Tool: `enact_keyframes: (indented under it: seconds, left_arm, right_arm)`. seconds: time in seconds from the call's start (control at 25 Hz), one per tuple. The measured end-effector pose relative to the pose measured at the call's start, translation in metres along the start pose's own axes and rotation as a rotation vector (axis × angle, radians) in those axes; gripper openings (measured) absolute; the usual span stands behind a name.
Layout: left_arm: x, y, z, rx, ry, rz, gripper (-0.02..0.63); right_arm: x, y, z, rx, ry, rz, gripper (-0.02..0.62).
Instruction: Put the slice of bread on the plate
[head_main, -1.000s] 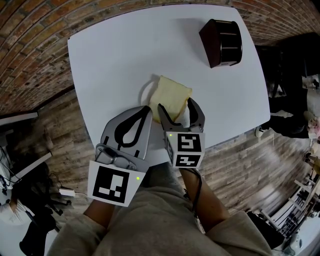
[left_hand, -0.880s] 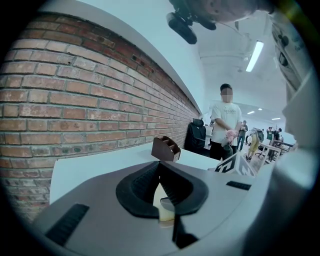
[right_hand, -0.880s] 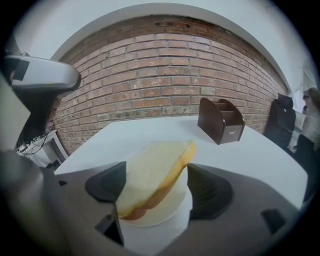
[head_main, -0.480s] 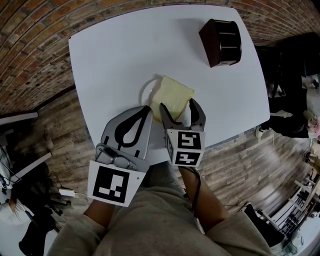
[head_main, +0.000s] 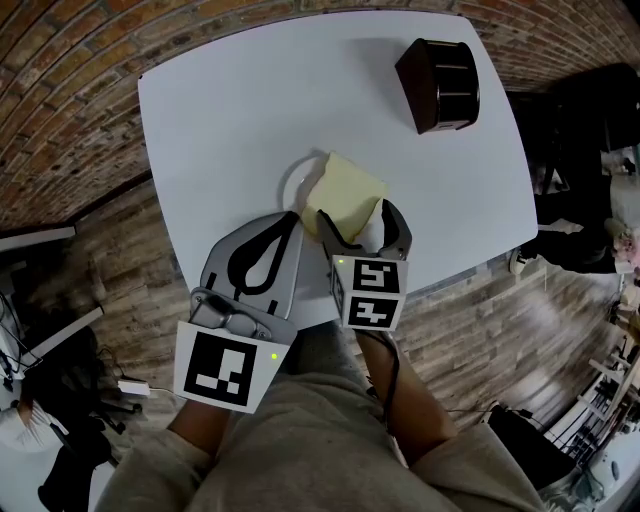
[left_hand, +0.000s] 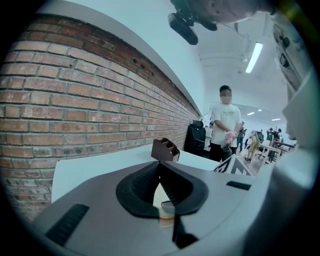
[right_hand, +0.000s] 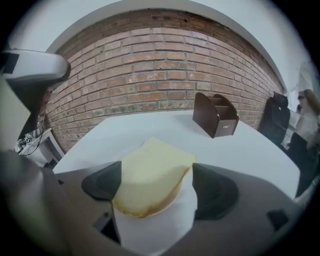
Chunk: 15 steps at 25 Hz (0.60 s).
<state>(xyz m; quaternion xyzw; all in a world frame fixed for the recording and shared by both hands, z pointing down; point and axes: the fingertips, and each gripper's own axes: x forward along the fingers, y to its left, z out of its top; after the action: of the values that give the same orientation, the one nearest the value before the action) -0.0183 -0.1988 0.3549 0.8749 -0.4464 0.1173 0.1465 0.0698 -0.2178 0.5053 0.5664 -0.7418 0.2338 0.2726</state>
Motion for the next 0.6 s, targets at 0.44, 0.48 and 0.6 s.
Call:
enact_keyframes:
  seconds: [0.44,0.48,0.6]
  left_arm:
    - [-0.005,-0.003,0.003,0.005,-0.007,-0.009,0.009]
    - [-0.004,-0.003,0.003,0.006,-0.007,-0.011,0.009]
    - [-0.004,-0.004,0.004,0.006,-0.005,-0.015,0.009]
  right_arm:
    - [-0.014,0.000,0.024,0.039,-0.118,-0.001,0.418]
    - [-0.016,-0.001,0.028,0.041,-0.132,-0.005,0.389]
    - [-0.022,-0.004,0.036,0.031,-0.165,-0.037,0.233]
